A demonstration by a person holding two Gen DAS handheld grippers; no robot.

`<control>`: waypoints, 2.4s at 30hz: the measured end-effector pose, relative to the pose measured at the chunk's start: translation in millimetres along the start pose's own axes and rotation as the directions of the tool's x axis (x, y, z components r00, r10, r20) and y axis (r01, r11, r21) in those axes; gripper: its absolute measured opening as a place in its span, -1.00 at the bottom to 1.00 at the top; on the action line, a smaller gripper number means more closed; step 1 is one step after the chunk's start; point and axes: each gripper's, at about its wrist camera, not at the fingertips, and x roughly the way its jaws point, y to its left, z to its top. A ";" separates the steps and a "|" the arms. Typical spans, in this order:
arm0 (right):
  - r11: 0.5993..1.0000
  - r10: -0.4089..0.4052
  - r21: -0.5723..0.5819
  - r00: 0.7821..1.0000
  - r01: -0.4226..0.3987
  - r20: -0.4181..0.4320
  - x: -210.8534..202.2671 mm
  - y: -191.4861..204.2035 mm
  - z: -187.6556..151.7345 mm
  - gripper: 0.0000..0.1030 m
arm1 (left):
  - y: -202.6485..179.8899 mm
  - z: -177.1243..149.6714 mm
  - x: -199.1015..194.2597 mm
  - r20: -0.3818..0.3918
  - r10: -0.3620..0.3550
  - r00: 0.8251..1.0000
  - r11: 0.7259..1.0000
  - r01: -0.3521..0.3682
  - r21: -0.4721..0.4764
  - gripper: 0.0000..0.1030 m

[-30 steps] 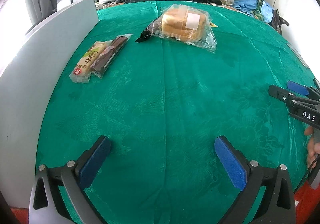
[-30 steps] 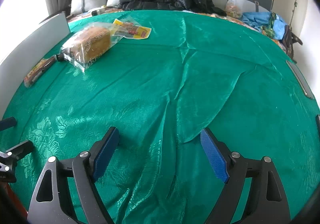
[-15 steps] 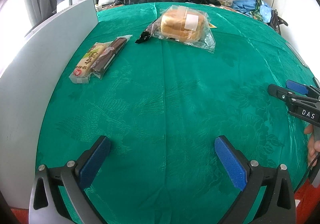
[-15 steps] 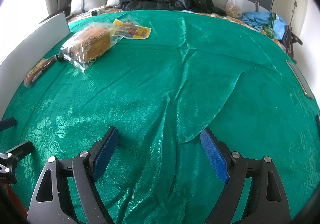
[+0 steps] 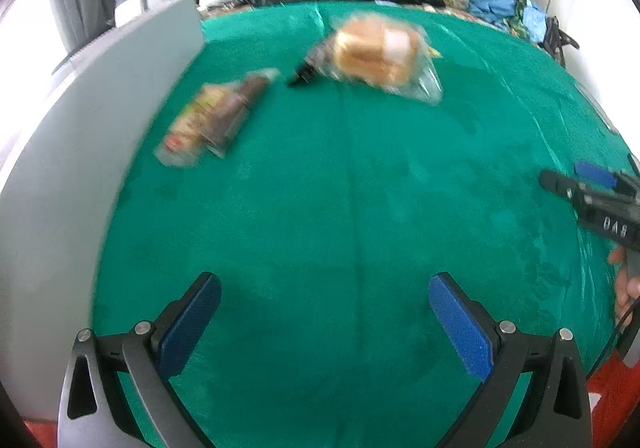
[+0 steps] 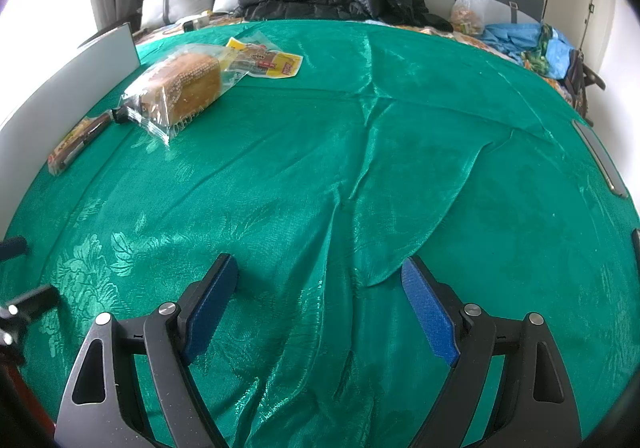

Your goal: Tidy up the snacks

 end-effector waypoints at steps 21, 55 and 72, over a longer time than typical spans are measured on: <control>1.000 0.000 0.002 1.000 0.000 -0.002 0.1 0.9 -0.1 0.70 | 71.6 123.9 96.9 -0.088 0.033 0.996 0.999 -0.035 -0.026 0.94; 1.000 0.002 0.005 1.000 -0.002 -0.005 -0.1 0.5 -1.2 0.73 | -52.1 36.0 33.4 -0.001 -0.121 0.993 0.989 0.120 0.083 0.57; 1.000 -0.001 0.004 1.000 0.001 -0.008 0.2 0.6 -1.1 0.73 | -2.9 24.2 39.7 0.047 -0.014 0.999 1.000 0.014 -0.010 1.00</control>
